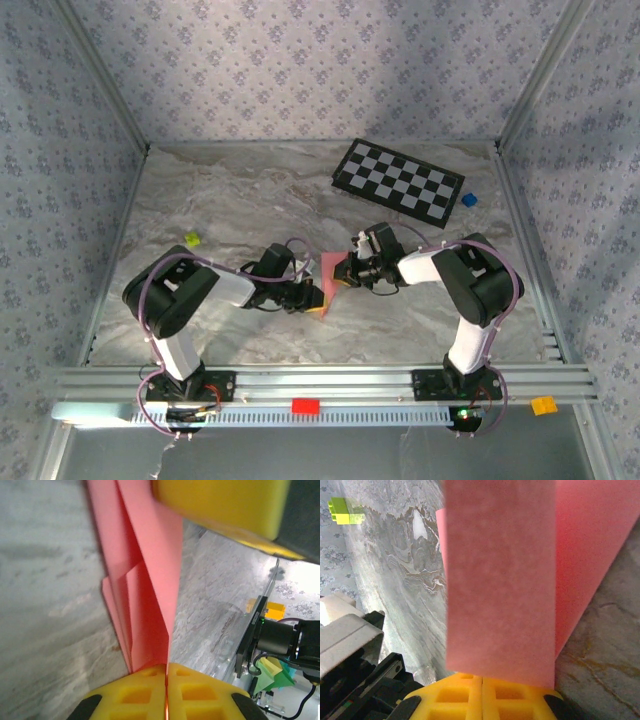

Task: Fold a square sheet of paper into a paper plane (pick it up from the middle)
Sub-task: Fold the wing for the fifth time at the center of the table.

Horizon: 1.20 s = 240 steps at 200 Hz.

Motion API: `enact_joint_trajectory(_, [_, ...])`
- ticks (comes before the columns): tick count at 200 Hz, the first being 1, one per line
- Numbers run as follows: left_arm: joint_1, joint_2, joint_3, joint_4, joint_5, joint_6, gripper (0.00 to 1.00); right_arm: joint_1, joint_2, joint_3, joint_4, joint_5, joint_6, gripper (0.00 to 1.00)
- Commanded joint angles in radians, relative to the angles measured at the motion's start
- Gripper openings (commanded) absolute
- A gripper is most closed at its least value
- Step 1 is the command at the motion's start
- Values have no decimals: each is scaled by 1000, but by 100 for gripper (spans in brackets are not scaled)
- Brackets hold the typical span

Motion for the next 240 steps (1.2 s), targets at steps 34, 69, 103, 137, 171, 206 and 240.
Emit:
enact_joint_trajectory(34, [-27,-26,-20,-132,7,45,0,-1,58,-5,-87,99,-1,7])
enact_joint_trajectory(69, [-38,-46,-14,-194,-20,67,9,-1,59,-8,-92,107,0,7])
enact_joint_trajectory(103, [-51,-65,-15,-213,-26,78,1,-2,59,-10,-95,108,-1,7])
enact_joint_trajectory(137, [-53,-67,-20,-228,-38,79,0,1,59,-8,-102,113,-5,7])
enact_joint_trajectory(171, [-59,-78,-24,-260,-54,88,11,1,58,-10,-105,120,-3,7])
enact_joint_trajectory(206, [-64,-83,-33,-267,-58,92,0,1,61,-8,-106,120,-4,7])
enact_joint_trajectory(240, [-65,-90,-37,-287,-78,91,6,2,62,-9,-109,120,-5,7])
